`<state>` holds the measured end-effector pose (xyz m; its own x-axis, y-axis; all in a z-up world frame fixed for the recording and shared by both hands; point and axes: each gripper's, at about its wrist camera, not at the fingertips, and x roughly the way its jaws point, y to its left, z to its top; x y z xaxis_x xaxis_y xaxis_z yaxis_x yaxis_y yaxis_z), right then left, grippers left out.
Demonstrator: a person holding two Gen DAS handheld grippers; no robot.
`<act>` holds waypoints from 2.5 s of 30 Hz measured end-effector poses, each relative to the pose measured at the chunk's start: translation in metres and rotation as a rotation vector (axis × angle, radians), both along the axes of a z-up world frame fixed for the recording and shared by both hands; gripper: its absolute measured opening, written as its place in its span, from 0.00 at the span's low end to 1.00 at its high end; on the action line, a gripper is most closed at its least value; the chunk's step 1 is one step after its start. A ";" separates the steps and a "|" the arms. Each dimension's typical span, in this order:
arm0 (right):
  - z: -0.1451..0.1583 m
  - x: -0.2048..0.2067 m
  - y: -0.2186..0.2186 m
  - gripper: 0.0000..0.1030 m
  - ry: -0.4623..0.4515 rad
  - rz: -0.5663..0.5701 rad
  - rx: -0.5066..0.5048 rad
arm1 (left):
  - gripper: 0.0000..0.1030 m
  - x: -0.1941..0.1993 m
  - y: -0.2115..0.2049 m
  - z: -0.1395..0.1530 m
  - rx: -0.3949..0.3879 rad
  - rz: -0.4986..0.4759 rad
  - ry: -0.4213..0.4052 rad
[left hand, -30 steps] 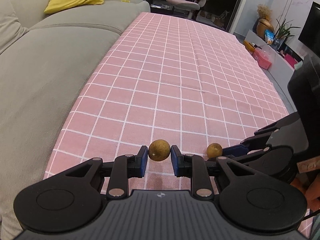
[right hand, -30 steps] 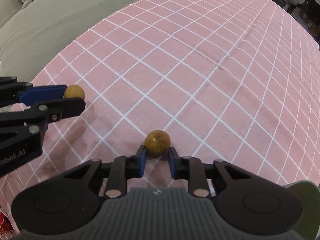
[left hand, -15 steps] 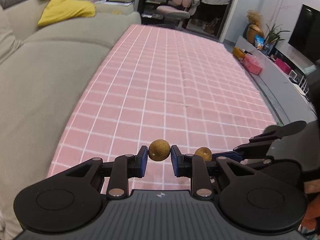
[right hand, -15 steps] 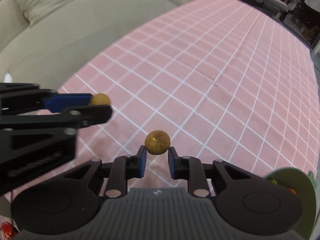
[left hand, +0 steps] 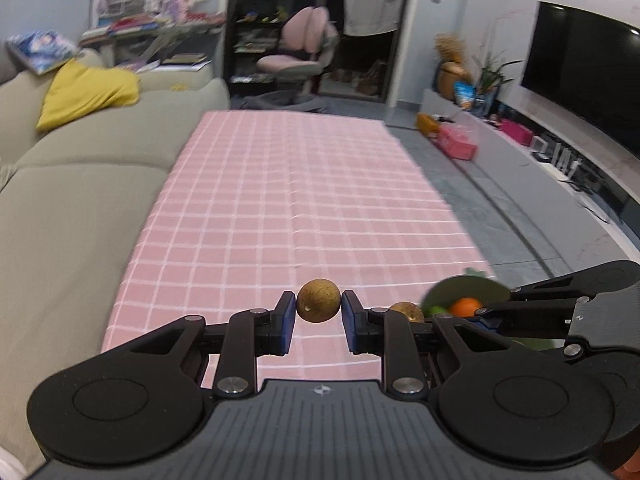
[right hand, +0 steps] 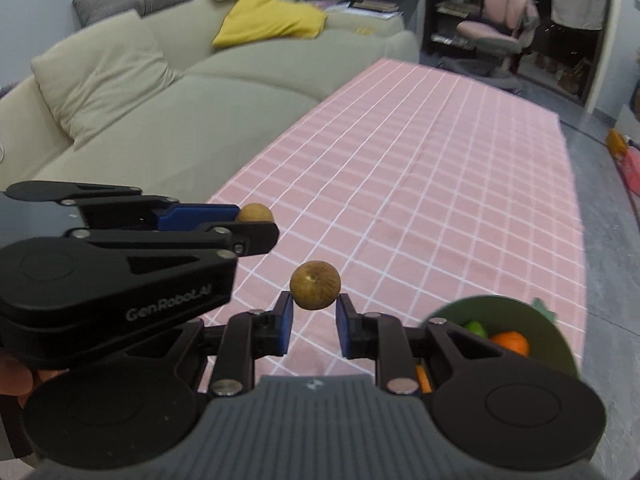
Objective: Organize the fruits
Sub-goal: 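Carry both brown fruits over the green colander with both tools, then open both tools to release the brown fruits into the colander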
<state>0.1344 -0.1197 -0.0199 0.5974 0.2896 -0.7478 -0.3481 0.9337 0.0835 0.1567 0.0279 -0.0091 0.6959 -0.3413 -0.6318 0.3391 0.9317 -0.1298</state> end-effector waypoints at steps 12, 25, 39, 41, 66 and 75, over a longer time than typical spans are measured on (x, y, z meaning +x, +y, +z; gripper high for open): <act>0.014 -0.064 -0.075 0.18 -0.101 -0.172 -0.009 | 0.27 -0.026 -0.056 0.009 -0.021 -0.171 -0.010; -0.024 -0.094 -0.122 0.18 -0.072 -0.302 -0.012 | 0.27 -0.019 -0.084 -0.036 -0.114 -0.284 0.139; -0.075 -0.067 -0.136 0.18 0.007 -0.269 0.050 | 0.27 0.004 -0.105 -0.079 -0.042 -0.270 0.236; -0.081 -0.061 -0.138 0.18 0.017 -0.269 0.059 | 0.27 0.009 -0.107 -0.081 -0.018 -0.261 0.228; -0.105 -0.030 -0.138 0.19 0.027 -0.240 0.082 | 0.33 0.031 -0.105 -0.085 0.002 -0.213 0.270; -0.067 -0.051 -0.140 0.58 -0.058 -0.281 0.107 | 0.57 0.006 -0.096 -0.041 0.028 -0.179 0.122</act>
